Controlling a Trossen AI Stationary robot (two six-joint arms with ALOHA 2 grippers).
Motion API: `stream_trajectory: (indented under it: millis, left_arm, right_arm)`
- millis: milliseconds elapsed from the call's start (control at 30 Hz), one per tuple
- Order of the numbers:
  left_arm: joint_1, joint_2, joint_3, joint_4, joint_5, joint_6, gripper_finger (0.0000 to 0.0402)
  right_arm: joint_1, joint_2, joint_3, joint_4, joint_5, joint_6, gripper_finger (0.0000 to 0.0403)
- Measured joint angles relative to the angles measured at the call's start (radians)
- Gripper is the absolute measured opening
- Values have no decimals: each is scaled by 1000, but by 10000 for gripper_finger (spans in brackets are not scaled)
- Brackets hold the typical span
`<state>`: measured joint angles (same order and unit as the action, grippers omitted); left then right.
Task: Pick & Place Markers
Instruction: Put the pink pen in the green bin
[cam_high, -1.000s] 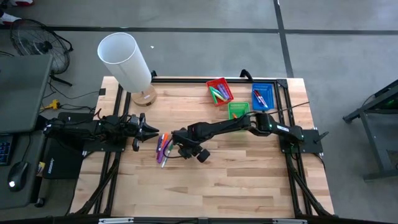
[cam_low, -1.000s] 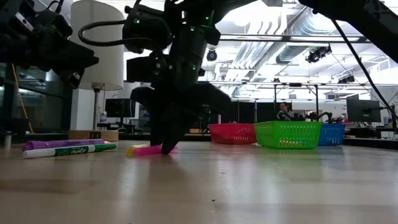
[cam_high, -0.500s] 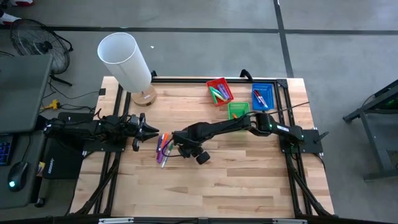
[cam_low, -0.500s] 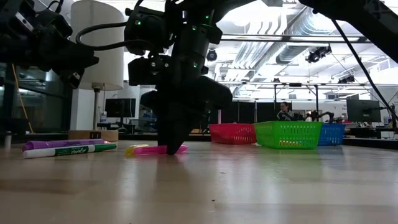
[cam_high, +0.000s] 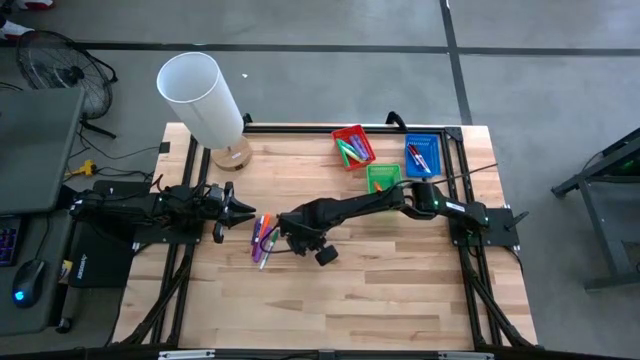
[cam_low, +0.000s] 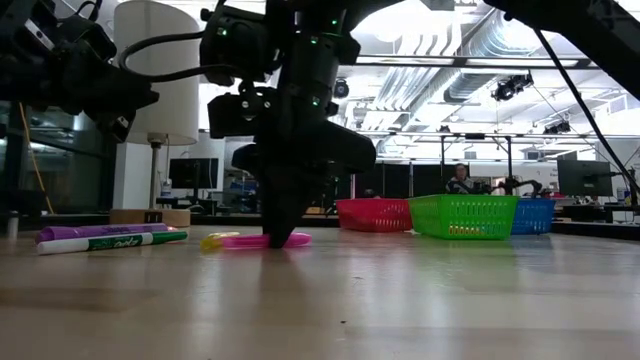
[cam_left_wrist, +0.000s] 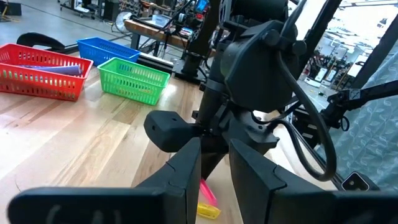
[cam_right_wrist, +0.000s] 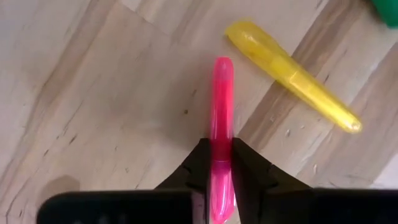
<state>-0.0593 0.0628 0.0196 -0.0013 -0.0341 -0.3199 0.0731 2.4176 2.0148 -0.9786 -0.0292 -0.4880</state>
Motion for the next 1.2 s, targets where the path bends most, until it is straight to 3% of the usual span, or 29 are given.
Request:
stream_trajectory:
  millis: [1200]
  left_arm:
    - [0, 0, 0, 0, 0, 0, 83]
  right_arm:
    - [-3, 0, -2, -4, 0, 186, 32]
